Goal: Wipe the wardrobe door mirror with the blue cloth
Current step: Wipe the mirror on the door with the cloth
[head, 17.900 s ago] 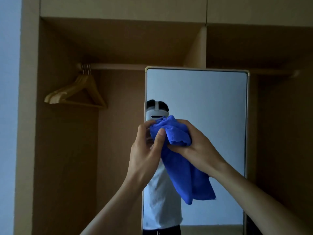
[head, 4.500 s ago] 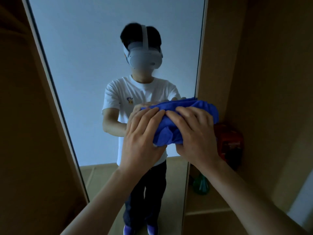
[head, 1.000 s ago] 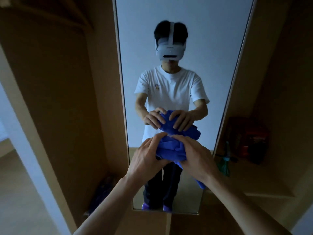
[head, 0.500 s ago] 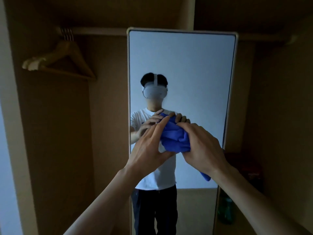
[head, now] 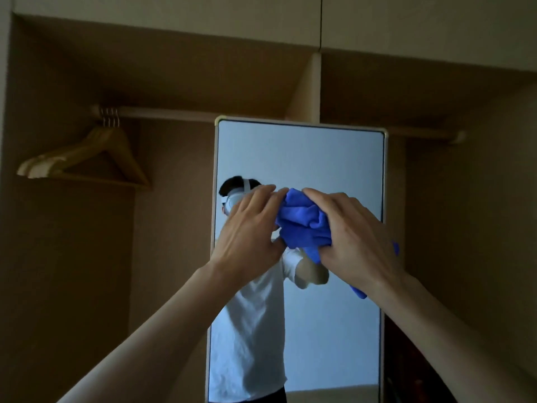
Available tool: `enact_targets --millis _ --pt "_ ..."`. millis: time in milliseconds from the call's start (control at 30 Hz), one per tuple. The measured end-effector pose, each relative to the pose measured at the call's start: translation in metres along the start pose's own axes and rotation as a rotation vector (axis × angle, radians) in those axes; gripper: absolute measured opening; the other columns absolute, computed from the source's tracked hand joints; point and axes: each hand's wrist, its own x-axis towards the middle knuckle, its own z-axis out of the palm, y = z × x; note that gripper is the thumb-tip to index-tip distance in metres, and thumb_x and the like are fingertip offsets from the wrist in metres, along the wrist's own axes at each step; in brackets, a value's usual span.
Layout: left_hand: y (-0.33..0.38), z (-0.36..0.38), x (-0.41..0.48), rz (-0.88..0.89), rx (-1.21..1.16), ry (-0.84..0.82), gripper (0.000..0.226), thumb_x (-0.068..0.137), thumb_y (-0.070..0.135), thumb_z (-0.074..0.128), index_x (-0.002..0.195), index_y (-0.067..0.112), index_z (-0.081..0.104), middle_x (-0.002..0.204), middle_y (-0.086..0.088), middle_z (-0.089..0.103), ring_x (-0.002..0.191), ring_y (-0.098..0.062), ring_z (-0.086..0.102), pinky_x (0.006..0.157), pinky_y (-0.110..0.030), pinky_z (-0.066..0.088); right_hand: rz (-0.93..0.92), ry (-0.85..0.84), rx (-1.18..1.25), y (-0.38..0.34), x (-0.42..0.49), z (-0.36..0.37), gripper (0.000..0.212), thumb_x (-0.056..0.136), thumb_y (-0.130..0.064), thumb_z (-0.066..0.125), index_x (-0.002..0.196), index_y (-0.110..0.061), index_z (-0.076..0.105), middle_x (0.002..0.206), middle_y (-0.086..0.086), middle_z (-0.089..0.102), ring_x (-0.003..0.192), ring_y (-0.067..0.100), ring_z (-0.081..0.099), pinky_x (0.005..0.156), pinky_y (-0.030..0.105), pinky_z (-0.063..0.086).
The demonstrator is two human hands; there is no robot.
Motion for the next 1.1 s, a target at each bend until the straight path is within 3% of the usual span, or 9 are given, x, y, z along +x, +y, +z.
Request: enact_targets --millis 167,300,400,567,667,767,1100 --pt "-0.006 -0.015 0.053 -0.025 0.083 0.011 0.081 0.088 0.027 0.07 0.158 0.02 0.031 0.162 -0.006 0.033 0.149 -0.027 0.029 0.12 -0.041 0.029 -0.057 0.06 -0.142 0.01 0.043 -0.025 0.072 0.077 -0.014 0.072 0.144 -0.006 0.048 0.113 0.016 0.066 0.093 0.036 0.063 0.076 0.052 0.056" --pt "-0.007 -0.018 0.1 -0.024 0.126 0.014 0.076 0.091 0.031 0.064 0.158 0.017 0.031 0.161 -0.008 0.035 0.148 -0.029 0.032 0.119 -0.043 0.03 -0.059 0.076 -0.188 0.034 0.076 -0.04 0.064 0.079 -0.01 0.074 0.138 -0.001 0.052 0.114 0.019 0.064 0.097 0.038 0.062 0.079 0.051 0.054" --pt "-0.008 -0.016 0.132 -0.027 0.16 0.044 0.069 0.094 0.037 0.061 0.154 0.016 0.036 0.157 -0.007 0.041 0.144 -0.029 0.037 0.116 -0.041 0.033 -0.016 0.088 -0.183 0.055 0.095 -0.049 0.056 0.086 -0.019 0.069 0.138 -0.012 0.05 0.115 0.01 0.059 0.101 0.029 0.059 0.08 0.049 0.054" --pt "-0.01 -0.003 0.172 -0.061 0.269 -0.021 0.064 0.099 0.047 0.053 0.153 0.018 0.036 0.157 -0.005 0.041 0.148 -0.027 0.032 0.12 -0.042 0.024 0.061 0.141 -0.188 0.082 0.113 -0.06 0.053 0.087 -0.027 0.067 0.135 -0.025 0.045 0.108 0.0 0.056 0.095 0.02 0.058 0.073 0.043 0.056" --pt "-0.007 0.005 0.183 -0.097 0.345 -0.056 0.059 0.099 0.053 0.048 0.149 0.02 0.04 0.15 -0.004 0.05 0.143 -0.028 0.039 0.12 -0.043 0.023 0.098 0.108 -0.155 0.09 0.123 -0.06 0.052 0.09 -0.03 0.068 0.136 -0.025 0.043 0.109 -0.002 0.056 0.095 0.017 0.059 0.077 0.039 0.056" --pt "-0.005 0.011 0.185 -0.109 0.324 -0.033 0.055 0.098 0.055 0.047 0.142 0.022 0.047 0.139 -0.002 0.057 0.133 -0.027 0.048 0.117 -0.04 0.029 0.14 0.116 -0.111 0.097 0.13 -0.058 0.053 0.091 -0.032 0.067 0.137 -0.026 0.042 0.109 -0.002 0.058 0.087 0.016 0.06 0.069 0.033 0.052" --pt "0.012 -0.007 0.176 -0.138 0.308 -0.005 0.06 0.095 0.055 0.051 0.145 0.021 0.048 0.136 -0.004 0.059 0.13 -0.029 0.049 0.111 -0.039 0.033 0.146 0.153 -0.063 0.098 0.132 -0.082 0.044 0.093 -0.034 0.065 0.131 -0.024 0.046 0.102 -0.001 0.06 0.08 0.016 0.06 0.065 0.03 0.047"
